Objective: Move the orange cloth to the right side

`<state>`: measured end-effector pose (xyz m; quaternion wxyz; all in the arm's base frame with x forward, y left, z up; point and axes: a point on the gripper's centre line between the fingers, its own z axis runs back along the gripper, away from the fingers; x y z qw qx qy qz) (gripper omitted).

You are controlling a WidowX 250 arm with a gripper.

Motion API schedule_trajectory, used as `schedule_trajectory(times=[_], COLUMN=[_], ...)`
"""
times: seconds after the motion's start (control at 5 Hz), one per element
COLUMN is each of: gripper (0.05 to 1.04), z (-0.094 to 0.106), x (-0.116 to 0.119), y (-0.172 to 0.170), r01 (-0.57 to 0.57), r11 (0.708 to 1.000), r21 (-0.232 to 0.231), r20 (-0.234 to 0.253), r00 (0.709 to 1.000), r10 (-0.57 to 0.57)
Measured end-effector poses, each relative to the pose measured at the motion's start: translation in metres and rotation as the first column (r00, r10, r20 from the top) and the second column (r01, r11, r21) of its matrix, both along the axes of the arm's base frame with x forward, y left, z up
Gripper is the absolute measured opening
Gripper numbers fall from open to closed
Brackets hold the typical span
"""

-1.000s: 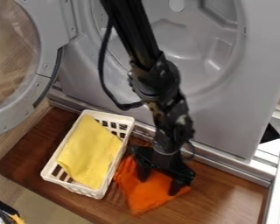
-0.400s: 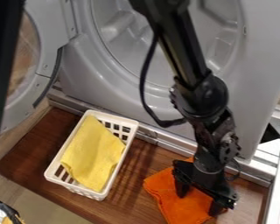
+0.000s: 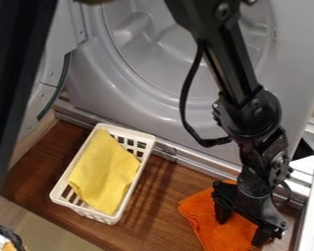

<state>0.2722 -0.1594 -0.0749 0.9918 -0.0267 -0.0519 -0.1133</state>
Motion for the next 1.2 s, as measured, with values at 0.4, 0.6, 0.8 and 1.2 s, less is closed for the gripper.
schedule_trajectory(times=[0.4,0.6,0.8,1.2], gripper=[0.999,0.999,0.999,0.999], z=[0.009,0.02,0.04,0.058], x=[-0.003,-0.003,0.001,-0.003], y=[0.009,0.01,0.01,0.014], r01=[-0.003,-0.004,0.005,0.013], r11=[1.0,1.0,1.0,1.0], r21=[0.026,0.009,0.006,0.003], r20=[0.017,0.054,0.115,0.181], r00=[1.0,0.999,0.993,0.983], r10=[0.002,0.004,-0.005,-0.013])
